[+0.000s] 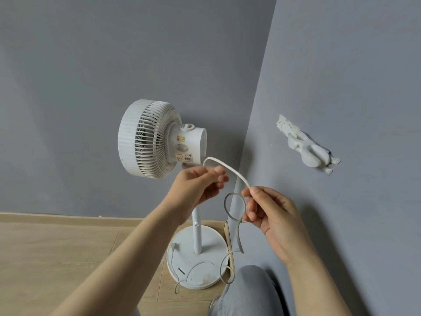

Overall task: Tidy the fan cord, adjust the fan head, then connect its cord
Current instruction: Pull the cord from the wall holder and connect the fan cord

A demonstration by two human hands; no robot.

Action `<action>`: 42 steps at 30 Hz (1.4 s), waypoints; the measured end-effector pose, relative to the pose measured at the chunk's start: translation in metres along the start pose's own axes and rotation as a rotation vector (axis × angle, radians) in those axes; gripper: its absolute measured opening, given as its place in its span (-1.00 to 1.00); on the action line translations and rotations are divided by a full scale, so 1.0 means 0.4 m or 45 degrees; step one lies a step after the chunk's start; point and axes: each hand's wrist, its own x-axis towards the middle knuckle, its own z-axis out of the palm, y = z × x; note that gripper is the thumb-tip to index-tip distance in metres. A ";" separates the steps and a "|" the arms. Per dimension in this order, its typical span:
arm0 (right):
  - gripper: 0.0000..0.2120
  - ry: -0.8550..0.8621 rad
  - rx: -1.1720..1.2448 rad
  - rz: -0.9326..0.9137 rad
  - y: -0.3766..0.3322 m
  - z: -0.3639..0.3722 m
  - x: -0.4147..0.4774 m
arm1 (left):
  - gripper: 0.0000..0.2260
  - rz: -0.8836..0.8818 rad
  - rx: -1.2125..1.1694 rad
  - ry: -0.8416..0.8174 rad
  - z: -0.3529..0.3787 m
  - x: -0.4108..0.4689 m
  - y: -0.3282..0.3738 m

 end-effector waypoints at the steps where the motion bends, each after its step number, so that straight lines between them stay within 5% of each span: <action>1: -0.73 -0.002 0.017 0.004 0.000 0.001 0.000 | -0.84 0.001 0.056 0.032 -0.003 -0.012 -0.014; 7: -0.77 0.003 0.039 0.027 0.007 0.003 0.002 | -0.72 0.027 0.136 -0.014 -0.006 -0.083 -0.061; 12: -0.78 0.035 0.130 0.024 0.013 0.010 0.001 | -0.85 0.060 -0.039 -0.114 -0.032 -0.119 -0.070; 15: -0.78 0.057 0.188 0.006 0.015 0.019 0.008 | -0.67 -0.031 -0.123 -0.139 -0.043 -0.130 -0.068; 20: -0.80 0.071 0.211 -0.014 0.016 0.051 0.014 | -0.62 -0.030 0.150 -0.141 -0.063 -0.134 -0.062; 22: -0.81 0.071 0.216 -0.015 0.012 0.058 0.017 | -0.75 -0.099 0.197 -0.213 -0.072 -0.140 -0.057; 28: -0.81 0.085 0.160 -0.053 0.012 0.084 0.018 | -0.64 -0.337 0.084 -0.470 -0.063 -0.152 -0.057; 32: -0.80 0.101 0.166 -0.066 0.009 0.086 0.020 | -0.79 -0.227 0.164 -0.389 -0.073 -0.146 -0.062; 38: -0.78 0.197 0.220 -0.109 -0.004 0.084 0.027 | -0.76 0.069 0.366 -0.190 -0.101 -0.138 -0.080; 42: -0.79 0.262 0.312 -0.111 -0.011 0.066 0.038 | -0.83 0.143 0.073 -0.164 -0.137 -0.140 -0.094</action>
